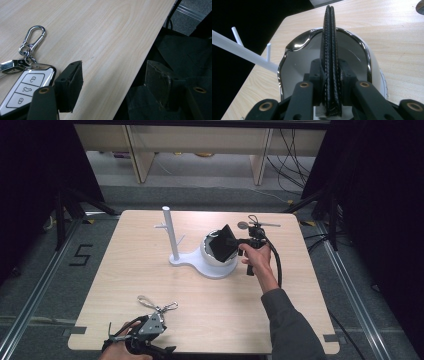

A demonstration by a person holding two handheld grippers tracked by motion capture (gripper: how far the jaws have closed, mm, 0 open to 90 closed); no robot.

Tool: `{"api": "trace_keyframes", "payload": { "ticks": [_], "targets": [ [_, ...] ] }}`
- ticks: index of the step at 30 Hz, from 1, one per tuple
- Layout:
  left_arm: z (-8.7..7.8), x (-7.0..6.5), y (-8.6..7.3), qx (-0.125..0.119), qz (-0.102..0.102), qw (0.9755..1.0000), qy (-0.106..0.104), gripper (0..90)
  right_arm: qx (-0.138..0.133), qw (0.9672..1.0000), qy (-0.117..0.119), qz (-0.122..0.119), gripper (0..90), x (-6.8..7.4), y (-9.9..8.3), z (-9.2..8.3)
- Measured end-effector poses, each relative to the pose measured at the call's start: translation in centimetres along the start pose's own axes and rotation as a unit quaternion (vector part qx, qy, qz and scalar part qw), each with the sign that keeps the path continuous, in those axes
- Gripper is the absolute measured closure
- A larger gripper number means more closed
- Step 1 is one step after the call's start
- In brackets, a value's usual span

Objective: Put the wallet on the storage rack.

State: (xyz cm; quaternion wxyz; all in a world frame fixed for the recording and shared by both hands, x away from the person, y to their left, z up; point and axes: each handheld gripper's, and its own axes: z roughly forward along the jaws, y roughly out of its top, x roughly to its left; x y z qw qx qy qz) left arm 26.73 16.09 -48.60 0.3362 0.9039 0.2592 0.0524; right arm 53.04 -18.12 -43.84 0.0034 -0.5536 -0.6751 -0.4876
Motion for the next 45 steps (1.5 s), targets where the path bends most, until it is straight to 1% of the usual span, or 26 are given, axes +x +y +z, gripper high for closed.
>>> {"api": "trace_keyframes", "payload": {
  "ticks": [2, 3, 6, 7, 9, 10, 11, 13, 14, 15, 16, 18, 19, 21, 23, 24, 25, 26, 30, 31, 32, 37, 38, 39, 40, 45],
  "targets": [
    [0.0, 0.0, 0.0, -0.001, 0.0, 1.0, 0.002, 30.2, 0.005, 1.0, 0.0, 0.008, 71.6, 0.2, 0.0, 0.0],
    [0.0, 0.0, 0.0, -0.002, 0.0, 1.0, 0.002, 30.2, 0.015, 0.9995, -0.003, 0.029, 68.9, 0.6, 0.0, -0.2],
    [0.0, 0.0, 0.0, 0.0, -0.01, 1.0, -0.001, 30.2, 0.003, 0.999, -0.021, -0.039, 64.2, 0.0, 0.3, -0.5],
    [-0.1, 0.1, 0.0, -0.002, 0.001, 1.0, 0.006, 30.2, 0.012, 0.9996, -0.024, -0.011, 62.9, 0.4, 0.3, -0.9],
    [-0.1, 0.0, 0.0, -0.005, -0.002, 1.0, 0.004, 30.2, 0.008, 0.9993, -0.031, -0.019, 62.1, 0.2, 0.5, -1.5],
    [-0.1, 0.1, 0.0, -0.003, -0.002, 1.0, 0.007, 30.1, 0.017, 0.9992, -0.033, 0.012, 61.1, 0.6, 0.5, -1.8],
    [-0.2, 0.1, 0.0, -0.004, -0.003, 1.0, 0.005, 29.8, 0.008, 0.9989, -0.041, -0.019, 59.6, 0.2, 0.6, -2.1],
    [-0.2, 0.1, -0.1, -0.006, -0.01, 0.9999, 0.007, 29.7, 0.003, 0.9985, -0.047, -0.028, 57.6, -0.1, 0.8, -2.8],
    [-0.3, 0.3, 0.0, -0.009, -0.004, 0.9999, 0.01, 29.7, 0.007, 0.9989, -0.045, -0.007, 57.8, 0.2, 0.8, -3.1],
    [-0.3, 0.2, 0.0, -0.011, -0.013, 0.9998, 0.01, 29.7, 0.006, 0.9991, -0.042, -0.005, 57.7, 0.1, 0.8, -3.6],
    [-0.4, 0.3, 0.0, -0.013, -0.008, 0.9998, 0.011, 29.7, -0.002, 0.9986, -0.045, -0.027, 57.5, -0.2, 0.9, -4.0],
    [-0.6, 0.5, 0.0, -0.014, -0.008, 0.9998, 0.011, 29.7, -0.006, 0.9988, -0.039, -0.027, 56.6, -0.3, 0.9, -4.8],
    [-0.7, 0.5, 0.0, -0.016, -0.014, 0.9997, 0.014, 29.7, -0.01, 0.9979, -0.043, -0.047, 56.3, -0.5, 0.8, -5.2],
    [-0.8, 0.5, -0.1, -0.019, -0.022, 0.9995, 0.015, 29.7, -0.008, 0.9973, -0.047, -0.057, 56.0, -0.4, 0.7, -5.9],
    [-0.9, 0.6, -0.1, -0.018, -0.023, 0.9994, 0.019, 29.7, -0.007, 0.9977, -0.045, -0.049, 55.5, 0.0, 0.5, -6.7],
    [-0.9, 0.6, -0.1, -0.019, -0.023, 0.9994, 0.017, 29.7, -0.009, 0.997, -0.041, -0.065, 55.3, -0.1, 0.5, -6.9],
    [-1.0, 0.7, -0.1, -0.019, -0.018, 0.9994, 0.021, 29.7, -0.004, 0.9982, -0.038, -0.046, 55.2, 0.3, 0.3, -7.2],
    [-1.0, 0.7, -0.1, -0.02, -0.022, 0.9994, 0.019, 29.7, -0.007, 0.9969, -0.036, -0.069, 55.0, 0.0, 0.2, -7.5],
    [-1.2, 0.8, -0.2, -0.024, -0.028, 0.999, 0.023, 29.7, -0.001, 0.9977, -0.032, -0.059, 53.8, 0.5, -0.6, -8.2],
    [-1.2, 0.8, -0.2, -0.028, -0.035, 0.9988, 0.02, 29.7, 0.0, 0.997, -0.031, -0.071, 52.9, 0.5, -0.8, -8.4],
    [-1.3, 0.9, -0.2, -0.025, -0.024, 0.9992, 0.02, 29.7, 0.003, 0.9971, -0.026, -0.071, 52.8, 0.4, -1.0, -8.6],
    [-1.2, 0.9, -0.3, -0.026, -0.029, 0.999, 0.022, 29.6, 0.012, 0.9972, -0.016, -0.072, 50.3, 0.6, -2.2, -9.2],
    [-1.2, 0.9, -0.3, -0.026, -0.03, 0.999, 0.022, 29.6, 0.009, 0.9954, -0.024, -0.092, 49.8, 0.5, -2.4, -9.3],
    [-1.2, 0.9, -0.3, -0.026, -0.03, 0.999, 0.023, 29.6, 0.011, 0.9972, -0.015, -0.073, 48.9, 0.8, -2.9, -9.5],
    [-1.2, 1.0, -0.3, -0.024, -0.03, 0.9989, 0.026, 29.5, 0.005, 0.9952, -0.018, -0.096, 48.0, 0.6, -3.2, -9.6],
    [-1.2, 1.0, -0.2, -0.03, -0.038, 0.9985, 0.027, 29.5, 0.0, 0.9947, -0.008, -0.102, 45.3, 1.0, -4.6, -10.1]
  ]
}}
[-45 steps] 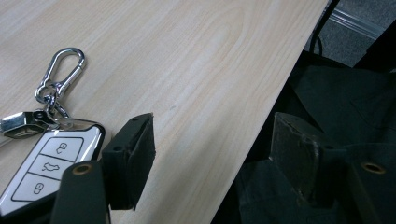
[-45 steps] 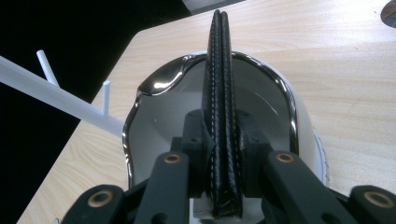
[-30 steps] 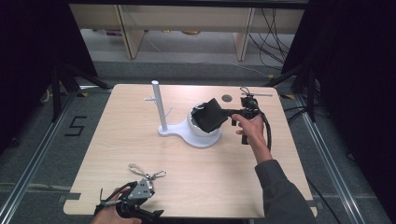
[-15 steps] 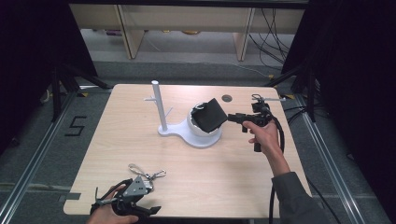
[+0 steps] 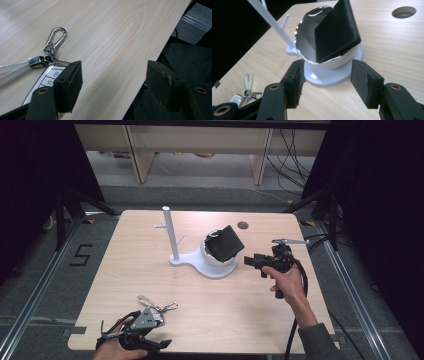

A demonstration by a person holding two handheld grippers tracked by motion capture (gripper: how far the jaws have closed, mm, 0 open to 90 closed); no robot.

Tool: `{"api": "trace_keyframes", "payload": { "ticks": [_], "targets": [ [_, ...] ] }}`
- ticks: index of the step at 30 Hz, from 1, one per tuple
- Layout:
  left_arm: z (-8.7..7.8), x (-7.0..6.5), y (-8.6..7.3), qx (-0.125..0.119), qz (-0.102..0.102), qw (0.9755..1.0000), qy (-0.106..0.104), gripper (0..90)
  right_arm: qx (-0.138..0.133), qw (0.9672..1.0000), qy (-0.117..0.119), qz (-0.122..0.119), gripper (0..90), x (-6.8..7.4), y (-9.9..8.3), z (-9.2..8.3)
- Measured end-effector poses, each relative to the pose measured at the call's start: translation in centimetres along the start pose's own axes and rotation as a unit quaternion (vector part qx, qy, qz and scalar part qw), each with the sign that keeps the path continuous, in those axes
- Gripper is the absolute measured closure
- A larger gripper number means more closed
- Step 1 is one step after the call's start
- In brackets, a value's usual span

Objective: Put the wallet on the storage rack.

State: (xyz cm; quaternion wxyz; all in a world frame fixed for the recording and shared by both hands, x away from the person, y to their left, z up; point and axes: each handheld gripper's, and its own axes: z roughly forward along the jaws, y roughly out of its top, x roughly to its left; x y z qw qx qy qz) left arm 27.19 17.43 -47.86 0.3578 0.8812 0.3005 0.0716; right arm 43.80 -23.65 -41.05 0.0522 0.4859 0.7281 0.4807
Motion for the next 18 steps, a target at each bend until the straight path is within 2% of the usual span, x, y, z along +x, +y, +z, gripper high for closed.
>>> {"api": "trace_keyframes", "payload": {
  "ticks": [1, 2, 3, 4, 7, 13, 17, 18],
  "targets": [
    [0.0, 0.0, 0.1, 0.0, 0.004, 1.0, -0.002, 29.5, 0.003, 0.9998, 0.005, 0.019, 45.2, 0.4, -0.3, -0.1],
    [0.0, 0.0, 0.1, 0.0, 0.002, 1.0, -0.002, 29.5, -0.004, 1.0, 0.007, -0.001, 44.7, 0.3, -0.7, 0.0],
    [-0.1, 0.1, 0.2, -0.001, 0.003, 1.0, -0.001, 29.4, 0.003, 0.9997, 0.009, 0.023, 44.1, 0.8, -1.1, -0.1],
    [0.0, 0.1, 0.1, -0.002, -0.003, 1.0, -0.001, 29.4, -0.003, 1.0, 0.002, -0.007, 43.7, 0.5, -1.4, 0.0],
    [-0.2, 0.3, 0.2, 0.001, 0.004, 1.0, 0.004, 29.4, 0.003, 0.9999, 0.003, -0.012, 42.7, 1.0, -2.3, 0.0],
    [-0.4, 0.5, 0.5, -0.005, 0.0, 1.0, 0.007, 28.9, 0.008, 0.9998, -0.002, -0.016, 40.5, 1.2, -4.2, 0.0],
    [-0.6, 0.9, 0.9, -0.011, -0.002, 0.9999, 0.011, 27.3, 0.022, 0.9997, -0.002, -0.005, 39.6, 1.3, -5.3, 0.1],
    [-0.7, 1.0, 1.0, -0.012, 0.0, 0.9998, 0.014, 26.9, 0.025, 0.9995, -0.008, -0.015, 39.1, 1.2, -5.5, 0.1]
  ]
}}
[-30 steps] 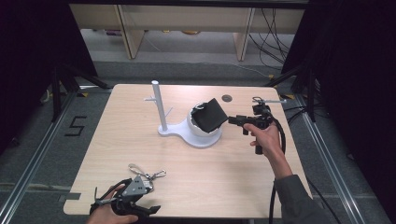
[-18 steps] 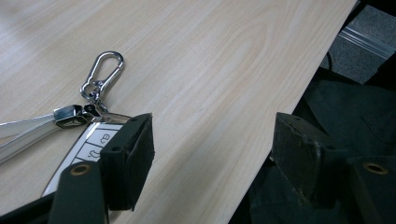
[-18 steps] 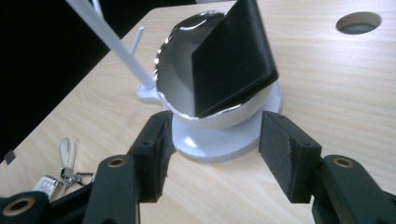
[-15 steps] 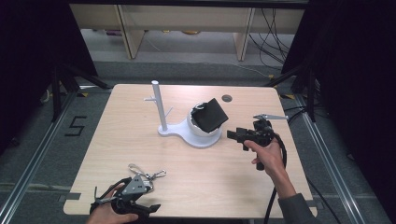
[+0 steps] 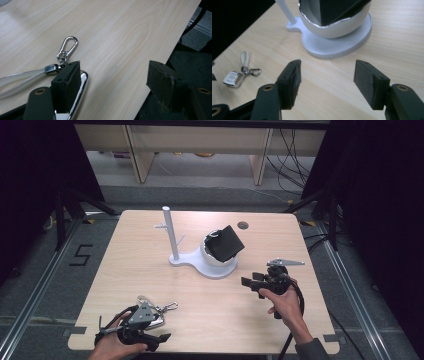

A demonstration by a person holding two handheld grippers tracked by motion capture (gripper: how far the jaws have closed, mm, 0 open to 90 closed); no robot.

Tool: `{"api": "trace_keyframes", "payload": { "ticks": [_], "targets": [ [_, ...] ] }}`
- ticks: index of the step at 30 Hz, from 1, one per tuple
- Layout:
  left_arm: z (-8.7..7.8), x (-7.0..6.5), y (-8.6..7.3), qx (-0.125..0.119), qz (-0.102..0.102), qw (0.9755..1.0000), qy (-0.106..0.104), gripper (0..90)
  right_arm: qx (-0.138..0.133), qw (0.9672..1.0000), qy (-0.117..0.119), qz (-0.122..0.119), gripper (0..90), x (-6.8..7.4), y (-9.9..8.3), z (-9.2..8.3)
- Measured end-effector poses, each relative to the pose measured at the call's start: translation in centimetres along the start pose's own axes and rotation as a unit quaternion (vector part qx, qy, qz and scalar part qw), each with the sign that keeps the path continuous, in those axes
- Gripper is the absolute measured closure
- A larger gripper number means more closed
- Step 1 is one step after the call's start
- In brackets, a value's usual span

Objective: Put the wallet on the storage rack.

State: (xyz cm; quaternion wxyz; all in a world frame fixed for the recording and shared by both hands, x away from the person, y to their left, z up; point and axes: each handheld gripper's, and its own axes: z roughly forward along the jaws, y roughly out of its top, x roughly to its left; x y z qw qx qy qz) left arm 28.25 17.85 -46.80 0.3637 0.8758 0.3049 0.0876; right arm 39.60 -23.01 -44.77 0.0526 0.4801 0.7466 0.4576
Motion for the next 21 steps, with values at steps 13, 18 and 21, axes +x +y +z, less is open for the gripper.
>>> {"api": "trace_keyframes", "payload": {
  "ticks": [13, 18, 21],
  "targets": [
    [-0.1, 2.9, 1.5, 0.016, -0.002, 0.9996, 0.023, 26.1, 0.023, 0.9993, 0.0, -0.03, 35.8, 1.6, -3.2, 0.3],
    [0.3, 4.1, 2.1, 0.055, 0.003, 0.9982, 0.025, 26.4, 0.034, 0.9988, 0.005, -0.034, 35.8, 1.6, -4.1, 0.3],
    [0.9, 4.5, 2.6, 0.074, 0.024, 0.9964, 0.034, 27.2, 0.04, 0.9984, 0.003, -0.039, 35.9, 1.7, -4.4, 0.2]
  ]
}}
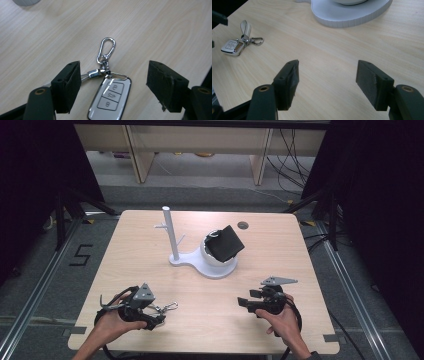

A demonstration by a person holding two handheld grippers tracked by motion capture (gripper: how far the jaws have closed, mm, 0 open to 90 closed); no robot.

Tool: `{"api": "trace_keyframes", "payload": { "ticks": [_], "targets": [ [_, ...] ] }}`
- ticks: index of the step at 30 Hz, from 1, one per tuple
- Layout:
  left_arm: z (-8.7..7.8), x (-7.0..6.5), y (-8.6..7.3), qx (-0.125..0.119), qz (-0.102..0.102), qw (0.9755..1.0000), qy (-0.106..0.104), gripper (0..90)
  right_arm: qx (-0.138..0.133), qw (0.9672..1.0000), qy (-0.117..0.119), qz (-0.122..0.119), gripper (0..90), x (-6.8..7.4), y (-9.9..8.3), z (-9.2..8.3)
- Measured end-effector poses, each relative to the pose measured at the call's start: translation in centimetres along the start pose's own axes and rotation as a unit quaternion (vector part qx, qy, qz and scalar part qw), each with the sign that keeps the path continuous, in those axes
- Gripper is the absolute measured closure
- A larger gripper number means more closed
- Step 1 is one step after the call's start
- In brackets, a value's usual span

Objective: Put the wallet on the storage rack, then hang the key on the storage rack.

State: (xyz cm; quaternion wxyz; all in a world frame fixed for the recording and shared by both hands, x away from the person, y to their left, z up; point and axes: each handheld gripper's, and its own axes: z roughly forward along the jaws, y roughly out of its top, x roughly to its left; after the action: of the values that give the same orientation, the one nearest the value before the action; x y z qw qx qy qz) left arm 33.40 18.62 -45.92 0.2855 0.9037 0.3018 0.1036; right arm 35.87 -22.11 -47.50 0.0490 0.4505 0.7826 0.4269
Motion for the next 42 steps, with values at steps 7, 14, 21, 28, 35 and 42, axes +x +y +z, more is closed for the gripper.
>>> {"api": "trace_keyframes", "payload": {
  "ticks": [7, 14, 21, 28, 35, 42],
  "targets": [
    [1.2, 0.5, 1.2, 0.027, 0.006, 0.9996, 0.002, 27.4, 0.007, 0.9999, 0.001, -0.01, 33.8, 0.6, -1.4, -0.1],
    [2.2, 0.4, 1.7, 0.06, 0.019, 0.998, 0.006, 27.9, 0.013, 0.9996, 0.004, -0.024, 33.0, 1.2, -2.2, -0.1],
    [2.5, 0.7, 1.9, 0.071, 0.02, 0.9973, 0.0, 28.0, 0.021, 0.9994, 0.015, -0.025, 32.9, 1.5, -2.4, 0.0],
    [2.7, 0.8, 2.4, 0.078, 0.026, 0.9966, 0.002, 29.4, 0.021, 0.9991, 0.003, -0.037, 32.9, 1.6, -2.4, -0.1],
    [3.5, 0.7, 2.9, 0.103, 0.048, 0.9935, 0.002, 35.0, 0.024, 0.9989, 0.006, -0.04, 32.9, 1.8, -2.4, -0.1],
    [4.7, 0.4, 3.7, 0.14, 0.068, 0.9878, 0.01, 45.7, 0.025, 0.9988, 0.009, -0.042, 32.9, 2.2, -2.4, -0.1]
  ]
}}
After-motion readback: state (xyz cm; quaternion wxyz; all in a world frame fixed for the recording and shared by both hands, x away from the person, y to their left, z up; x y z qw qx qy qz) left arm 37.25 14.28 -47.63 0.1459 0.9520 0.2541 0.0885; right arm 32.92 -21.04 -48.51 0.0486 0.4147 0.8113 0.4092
